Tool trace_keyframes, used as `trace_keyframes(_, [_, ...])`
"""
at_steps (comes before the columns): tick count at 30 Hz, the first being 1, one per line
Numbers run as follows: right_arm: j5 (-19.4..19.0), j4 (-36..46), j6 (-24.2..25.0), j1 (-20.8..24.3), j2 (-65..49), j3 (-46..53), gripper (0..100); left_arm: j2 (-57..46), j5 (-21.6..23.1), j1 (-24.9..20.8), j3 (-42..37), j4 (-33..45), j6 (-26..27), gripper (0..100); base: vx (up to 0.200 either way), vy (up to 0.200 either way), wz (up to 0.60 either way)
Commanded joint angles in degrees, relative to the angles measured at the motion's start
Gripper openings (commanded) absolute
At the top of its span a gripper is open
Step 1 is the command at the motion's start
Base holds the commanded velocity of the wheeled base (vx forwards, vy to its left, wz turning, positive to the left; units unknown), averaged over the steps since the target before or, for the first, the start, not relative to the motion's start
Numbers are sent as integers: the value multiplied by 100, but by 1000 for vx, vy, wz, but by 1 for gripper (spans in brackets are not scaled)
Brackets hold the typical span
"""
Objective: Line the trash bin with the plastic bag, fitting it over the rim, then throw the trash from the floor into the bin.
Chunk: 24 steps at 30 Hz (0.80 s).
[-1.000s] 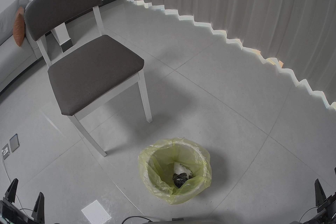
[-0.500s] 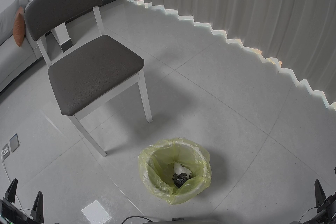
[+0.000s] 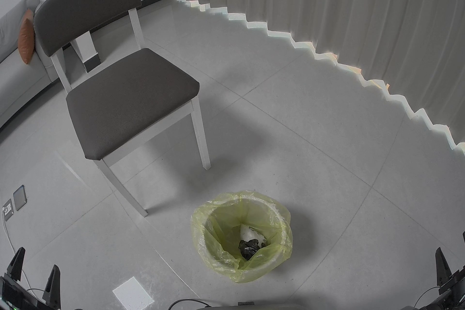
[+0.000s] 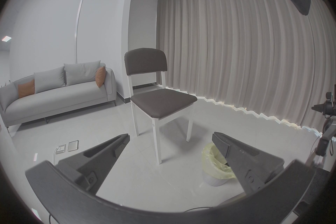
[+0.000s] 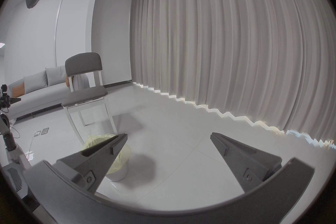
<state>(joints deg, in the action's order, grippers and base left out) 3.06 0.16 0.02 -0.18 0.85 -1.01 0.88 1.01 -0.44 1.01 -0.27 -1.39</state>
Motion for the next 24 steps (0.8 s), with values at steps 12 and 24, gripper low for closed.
trace_keyframes(12, [90, -7, 191, 1, -77, 92, 100, -88, 39, 35, -101, 0, 165, 100, 0, 0, 0])
trace_keyframes(24, [98, -7, 200, 1, -68, 92, 100, -88, 39, 26, -101, 0, 165, 100, 0, 0, 0])
